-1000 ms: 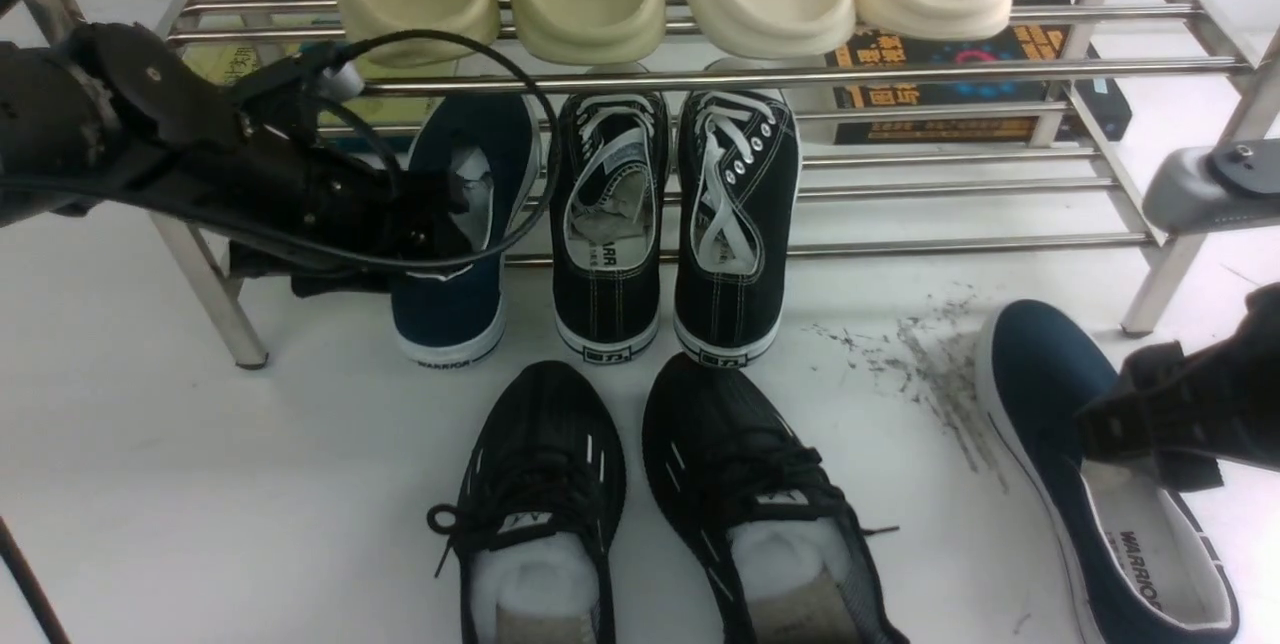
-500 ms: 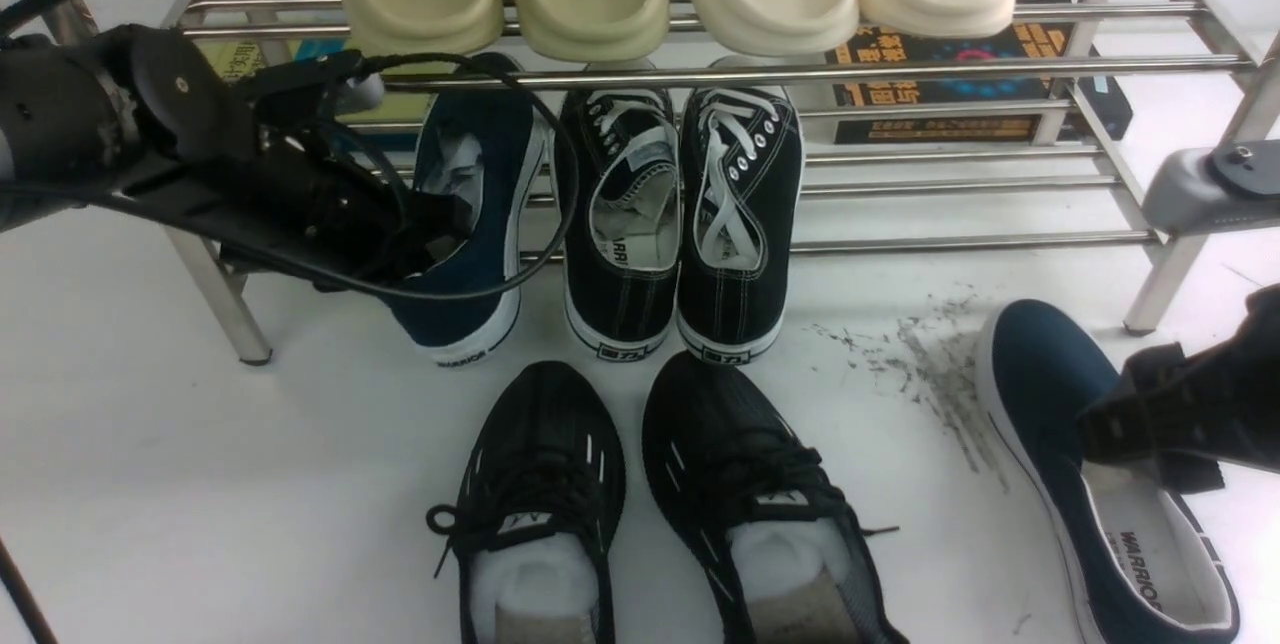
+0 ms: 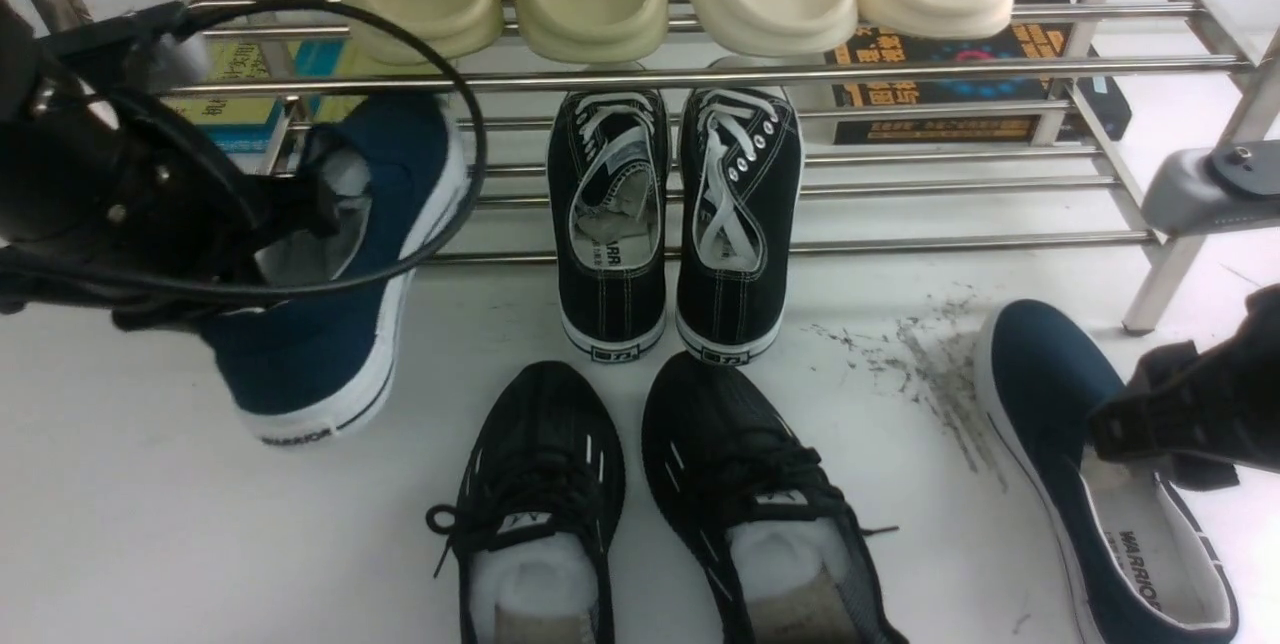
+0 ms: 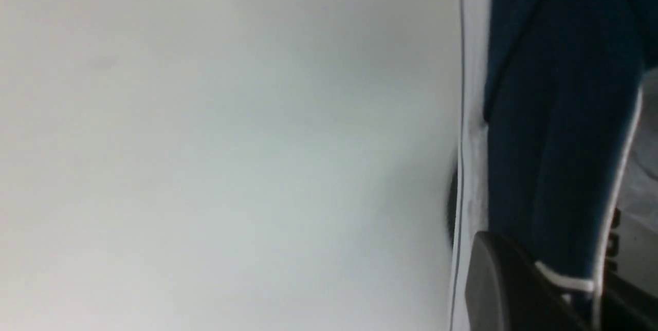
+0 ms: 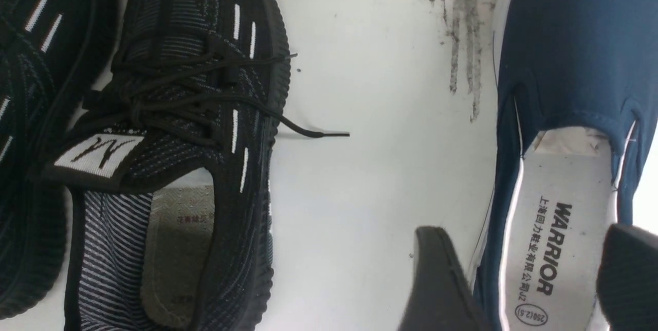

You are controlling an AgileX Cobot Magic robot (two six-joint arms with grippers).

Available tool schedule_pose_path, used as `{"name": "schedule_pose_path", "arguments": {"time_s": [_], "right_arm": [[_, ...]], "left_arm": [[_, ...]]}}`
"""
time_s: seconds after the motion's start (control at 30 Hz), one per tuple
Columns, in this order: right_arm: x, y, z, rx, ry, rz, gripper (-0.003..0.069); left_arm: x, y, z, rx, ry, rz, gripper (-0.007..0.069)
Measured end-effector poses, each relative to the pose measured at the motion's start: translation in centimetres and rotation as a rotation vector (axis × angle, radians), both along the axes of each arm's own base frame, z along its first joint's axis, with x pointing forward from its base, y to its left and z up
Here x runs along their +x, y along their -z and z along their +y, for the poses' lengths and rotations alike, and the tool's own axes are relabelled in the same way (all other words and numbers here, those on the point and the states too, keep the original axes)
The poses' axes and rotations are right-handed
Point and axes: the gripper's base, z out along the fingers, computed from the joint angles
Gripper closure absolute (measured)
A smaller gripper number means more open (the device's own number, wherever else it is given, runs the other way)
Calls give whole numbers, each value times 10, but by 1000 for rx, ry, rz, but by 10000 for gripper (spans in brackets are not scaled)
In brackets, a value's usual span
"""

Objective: Take the shoes off the shelf with your hand on the white table.
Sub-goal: 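Set the held shoe down on the floor in front of the rack with the left gripper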

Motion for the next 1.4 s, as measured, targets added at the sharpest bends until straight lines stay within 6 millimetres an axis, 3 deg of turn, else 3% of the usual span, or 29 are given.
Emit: {"name": "schedule_pose_path", "arguments": {"time_s": [0.17,0.27,0.3,0.33,0.37,0.57,0.77,1.07,1.23,1.4], "right_arm": [[-6,-6,-6,-25,-4,-31,449],[-12,-13,-11,-26,-4,-63,556],[-19,-20,-15,-23,-4,-100,621],[-19,-20,-15,-25,-4,-101,629],[-27,-28,-20,-19,-3,-149,668],[-48,-44,-34,-14,4,-245,673],[-71,-58,-48,10,14,-347,673],[-77,-59,-51,8,17,-342,668],[-77,-59,-52,-4,19,-339,666],[-77,-58,-54,-24,21,-338,662]], "left_arm": [[-28,-18,-10,-24,44,56,589],[-40,-26,-29,-65,90,71,589],[-47,-28,-43,-89,113,81,589],[-48,-28,-45,-89,122,80,589],[-58,-28,-65,-109,150,96,589],[-77,-22,-111,-153,136,117,586],[-93,-4,-173,-250,92,114,577],[-94,19,-244,-340,157,95,551],[-89,15,-257,-320,172,77,543],[-85,-7,-257,-312,176,29,542]]}}
